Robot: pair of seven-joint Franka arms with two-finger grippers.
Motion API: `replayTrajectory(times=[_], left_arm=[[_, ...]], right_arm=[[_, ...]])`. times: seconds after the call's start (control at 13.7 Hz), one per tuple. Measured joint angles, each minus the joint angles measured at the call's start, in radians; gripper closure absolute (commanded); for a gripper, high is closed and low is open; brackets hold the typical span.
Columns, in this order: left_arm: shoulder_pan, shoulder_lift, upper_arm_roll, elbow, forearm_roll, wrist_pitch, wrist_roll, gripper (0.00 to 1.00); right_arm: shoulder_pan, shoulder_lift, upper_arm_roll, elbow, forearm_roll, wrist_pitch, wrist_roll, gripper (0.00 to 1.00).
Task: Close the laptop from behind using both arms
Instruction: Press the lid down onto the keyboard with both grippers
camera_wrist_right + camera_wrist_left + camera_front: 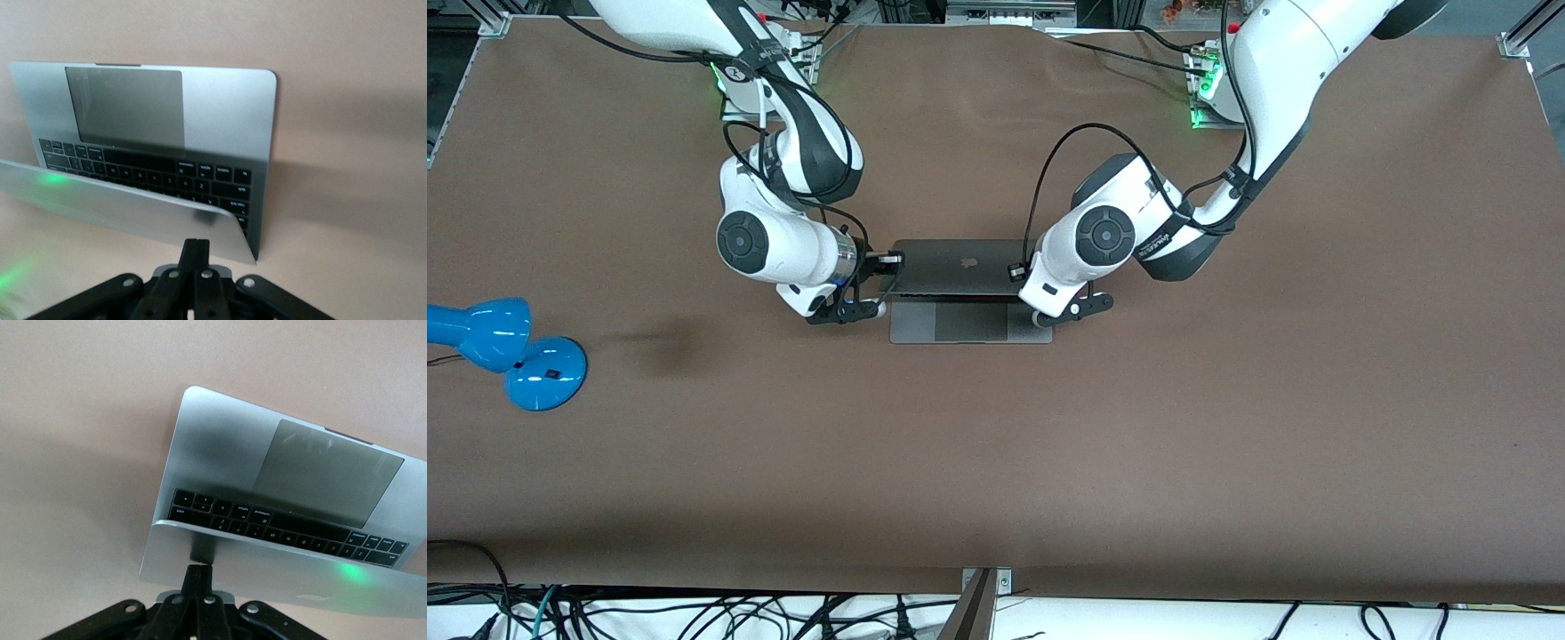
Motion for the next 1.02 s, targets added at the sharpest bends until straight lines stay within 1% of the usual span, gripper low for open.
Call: replayTrajectory(times=[0.8, 1.02], left_arm=[[-0.045, 0.028, 0.051, 0.032, 0.001, 0.011, 0.000, 1.00], [-0.063, 0.051, 0.073, 0.057, 0.001, 0.012, 0.000, 1.00]], right_arm=[[0.014, 0.151, -0.024, 0.140, -0.005, 0.003, -0.016, 1.00], [0.015, 0.180, -0.025, 0.154, -0.006, 0.038, -0.031, 1.00]])
